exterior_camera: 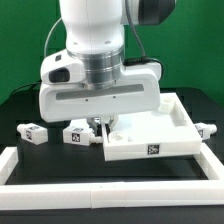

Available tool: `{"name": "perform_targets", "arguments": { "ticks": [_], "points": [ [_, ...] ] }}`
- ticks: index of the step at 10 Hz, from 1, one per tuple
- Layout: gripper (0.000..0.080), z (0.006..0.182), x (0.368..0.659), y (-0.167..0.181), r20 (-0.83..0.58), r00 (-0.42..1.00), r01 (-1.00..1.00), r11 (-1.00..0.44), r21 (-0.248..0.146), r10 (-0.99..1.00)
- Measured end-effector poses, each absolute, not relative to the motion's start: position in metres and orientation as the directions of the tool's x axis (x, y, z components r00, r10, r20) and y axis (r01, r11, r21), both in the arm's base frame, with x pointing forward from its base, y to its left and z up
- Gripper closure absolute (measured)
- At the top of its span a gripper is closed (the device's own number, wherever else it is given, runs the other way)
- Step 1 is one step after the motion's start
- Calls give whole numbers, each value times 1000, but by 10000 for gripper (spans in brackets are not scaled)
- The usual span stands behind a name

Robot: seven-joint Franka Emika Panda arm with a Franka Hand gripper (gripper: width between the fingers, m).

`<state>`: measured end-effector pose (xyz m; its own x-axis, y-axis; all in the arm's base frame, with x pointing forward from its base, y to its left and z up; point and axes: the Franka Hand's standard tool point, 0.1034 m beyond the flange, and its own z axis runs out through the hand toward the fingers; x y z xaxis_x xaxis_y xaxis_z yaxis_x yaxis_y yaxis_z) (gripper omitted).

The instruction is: Assemble one leg

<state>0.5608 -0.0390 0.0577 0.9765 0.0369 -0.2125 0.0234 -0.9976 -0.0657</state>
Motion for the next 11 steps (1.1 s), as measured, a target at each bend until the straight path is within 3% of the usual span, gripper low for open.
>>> {"name": "perform_targets", "arguments": {
  "ticks": [2,7,11],
  "points": [
    [745,41,588,-27,-198,980,23,-998,-58,34],
    [745,33,589,-26,-195,980,27,-998,-56,37],
    [745,9,600,-22,-219,976,-31,-999,-45,-20]
  ]
}}
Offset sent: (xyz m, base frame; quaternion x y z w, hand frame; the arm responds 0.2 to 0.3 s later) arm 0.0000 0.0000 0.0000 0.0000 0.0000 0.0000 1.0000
